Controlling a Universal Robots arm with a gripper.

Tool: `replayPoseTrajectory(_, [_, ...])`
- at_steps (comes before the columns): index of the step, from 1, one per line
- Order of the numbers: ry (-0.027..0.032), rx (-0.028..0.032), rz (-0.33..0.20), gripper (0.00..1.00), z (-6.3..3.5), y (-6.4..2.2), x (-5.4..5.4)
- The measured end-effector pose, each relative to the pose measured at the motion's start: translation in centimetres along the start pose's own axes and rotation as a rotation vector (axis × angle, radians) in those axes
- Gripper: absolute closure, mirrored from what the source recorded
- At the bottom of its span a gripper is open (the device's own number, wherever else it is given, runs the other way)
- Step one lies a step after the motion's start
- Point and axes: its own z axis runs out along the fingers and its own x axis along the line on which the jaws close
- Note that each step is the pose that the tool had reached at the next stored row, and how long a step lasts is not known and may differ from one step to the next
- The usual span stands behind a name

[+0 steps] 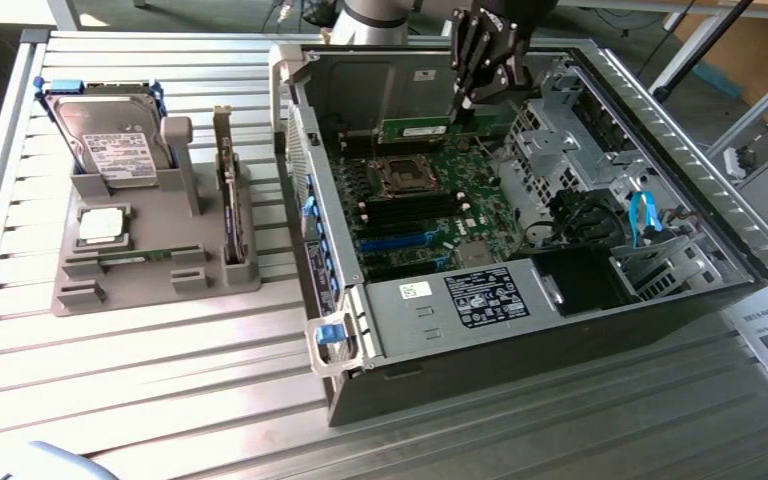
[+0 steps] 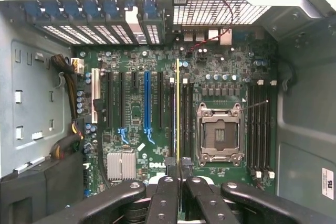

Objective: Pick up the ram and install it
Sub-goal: 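Insert the ram into the slot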

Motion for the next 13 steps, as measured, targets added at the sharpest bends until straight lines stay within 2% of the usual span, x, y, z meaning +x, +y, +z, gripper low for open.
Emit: replayPoseTrajectory(13, [-0.0001,0.0,0.001,0.88,2.42,-0.1,0.0])
